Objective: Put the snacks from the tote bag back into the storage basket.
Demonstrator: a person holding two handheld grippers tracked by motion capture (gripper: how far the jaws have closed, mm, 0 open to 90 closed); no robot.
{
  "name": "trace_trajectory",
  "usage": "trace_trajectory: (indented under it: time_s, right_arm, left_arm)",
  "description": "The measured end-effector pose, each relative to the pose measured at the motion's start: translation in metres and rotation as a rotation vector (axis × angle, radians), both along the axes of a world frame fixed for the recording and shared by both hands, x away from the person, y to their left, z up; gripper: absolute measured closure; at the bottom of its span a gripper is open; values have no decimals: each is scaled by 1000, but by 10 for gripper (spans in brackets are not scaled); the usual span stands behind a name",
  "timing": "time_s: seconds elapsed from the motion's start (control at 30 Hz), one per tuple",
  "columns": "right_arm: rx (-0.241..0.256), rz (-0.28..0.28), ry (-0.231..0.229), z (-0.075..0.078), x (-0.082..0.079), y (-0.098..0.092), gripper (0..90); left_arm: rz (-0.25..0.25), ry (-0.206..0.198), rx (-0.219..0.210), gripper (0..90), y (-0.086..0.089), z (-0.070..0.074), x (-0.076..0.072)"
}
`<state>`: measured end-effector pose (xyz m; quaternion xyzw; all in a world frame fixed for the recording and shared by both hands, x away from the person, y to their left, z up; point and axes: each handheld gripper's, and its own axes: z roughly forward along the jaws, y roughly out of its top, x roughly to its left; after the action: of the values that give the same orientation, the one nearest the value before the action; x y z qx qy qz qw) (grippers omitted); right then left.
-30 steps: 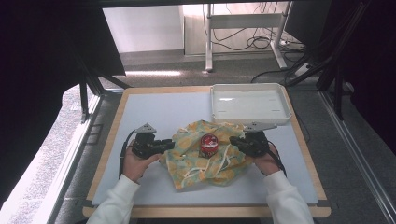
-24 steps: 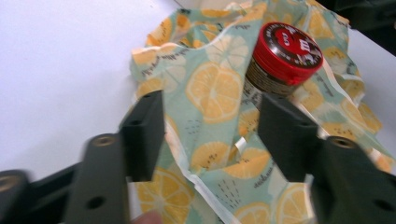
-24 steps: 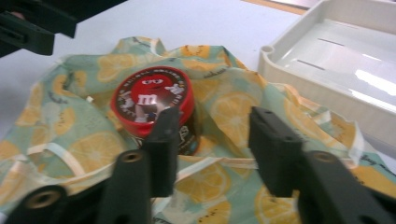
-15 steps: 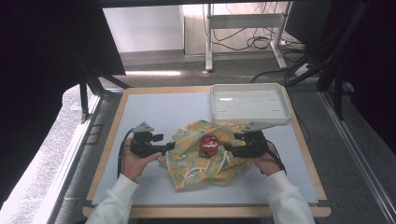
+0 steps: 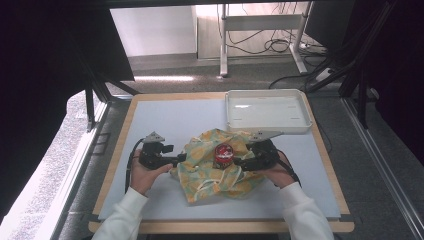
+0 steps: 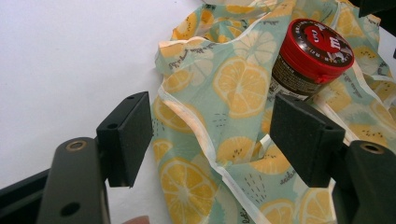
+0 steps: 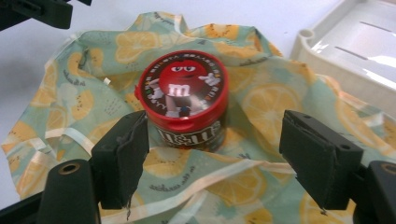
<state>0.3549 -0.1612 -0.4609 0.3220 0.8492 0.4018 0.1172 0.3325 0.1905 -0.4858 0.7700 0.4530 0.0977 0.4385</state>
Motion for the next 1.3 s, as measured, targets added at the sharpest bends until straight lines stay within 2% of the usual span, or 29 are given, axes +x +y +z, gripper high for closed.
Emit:
trace_trajectory:
  time_s: [0.27,0.47,0.73,1.0,1.13,1.3]
  right_arm:
    - [-34,30,13,-5,-1,14,209]
    - [-53,45,15,-7,2,31,188]
    - [-117,48,12,-15,8,49,152]
    - [-155,43,20,-25,12,59,138]
    - [-176,40,6,-30,14,63,142]
    - [-217,24,-35,-32,13,66,215]
  left_arm:
    - [-2,-5,6,299,-1,0,-1]
    - [0,-4,9,299,-1,-1,-1]
    - [0,5,11,298,-3,-2,-1]
    - [-5,8,12,299,-4,-3,-1]
    - [-7,12,16,299,-4,-4,0]
    - [-4,12,21,299,-4,-5,0]
